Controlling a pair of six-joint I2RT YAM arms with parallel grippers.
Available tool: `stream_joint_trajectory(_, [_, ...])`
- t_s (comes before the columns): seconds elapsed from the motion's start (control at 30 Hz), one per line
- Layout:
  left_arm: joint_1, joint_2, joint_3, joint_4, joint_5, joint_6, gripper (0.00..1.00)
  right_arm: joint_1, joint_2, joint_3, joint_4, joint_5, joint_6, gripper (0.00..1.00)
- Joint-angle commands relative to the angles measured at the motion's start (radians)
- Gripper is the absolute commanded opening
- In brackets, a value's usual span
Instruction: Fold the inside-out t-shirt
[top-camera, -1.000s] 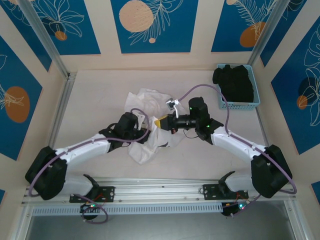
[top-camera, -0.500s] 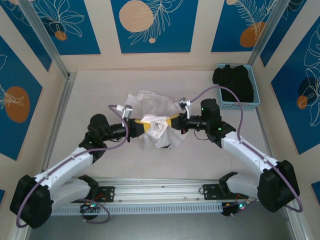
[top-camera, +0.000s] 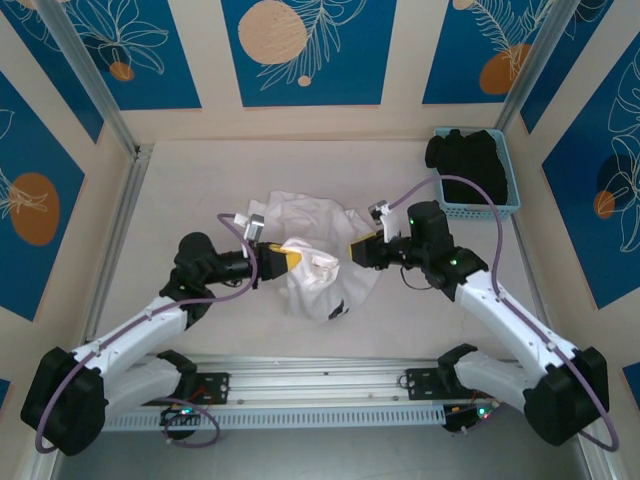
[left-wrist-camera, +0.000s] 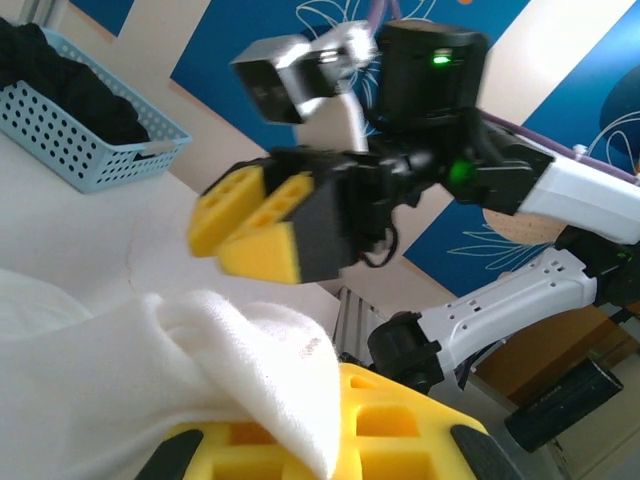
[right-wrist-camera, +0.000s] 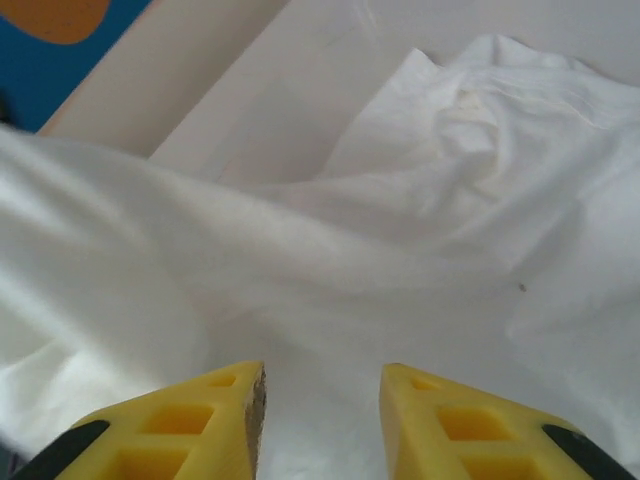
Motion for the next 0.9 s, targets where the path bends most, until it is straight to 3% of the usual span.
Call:
stream_joint_trajectory(0.0, [0.009, 0.000, 0.036, -0.037, -0.023, 0.050, 0.00, 0.090, -0.066, 0.006, -0.041, -0.016, -0.082, 0.39])
stream_joint_trajectory(0.2, [0.008, 0.005, 0.041, -0.074, -0.043, 0.062, 0.00, 0.226, -0.032, 0.036, -0.050, 0.051, -0.128, 0.39])
stream_joint_trajectory(0.5, [0.008, -0.002, 0.048, -0.089, -0.050, 0.065, 0.00, 0.285, 0.095, 0.059, -0.027, 0.176, -0.106, 0.38])
stream_joint_trajectory(0.7, [0.010, -0.010, 0.055, -0.115, -0.080, 0.066, 0.00, 0.288, 0.113, 0.058, 0.014, 0.148, -0.081, 0.29])
stream_joint_trajectory(0.83, [0.015, -0.010, 0.054, -0.113, -0.101, 0.053, 0.00, 0.280, 0.105, 0.064, -0.015, 0.152, -0.084, 0.01])
stream_joint_trajectory(0.87, [0.022, -0.011, 0.053, -0.111, -0.105, 0.049, 0.00, 0.269, 0.089, 0.062, -0.029, 0.140, -0.090, 0.00])
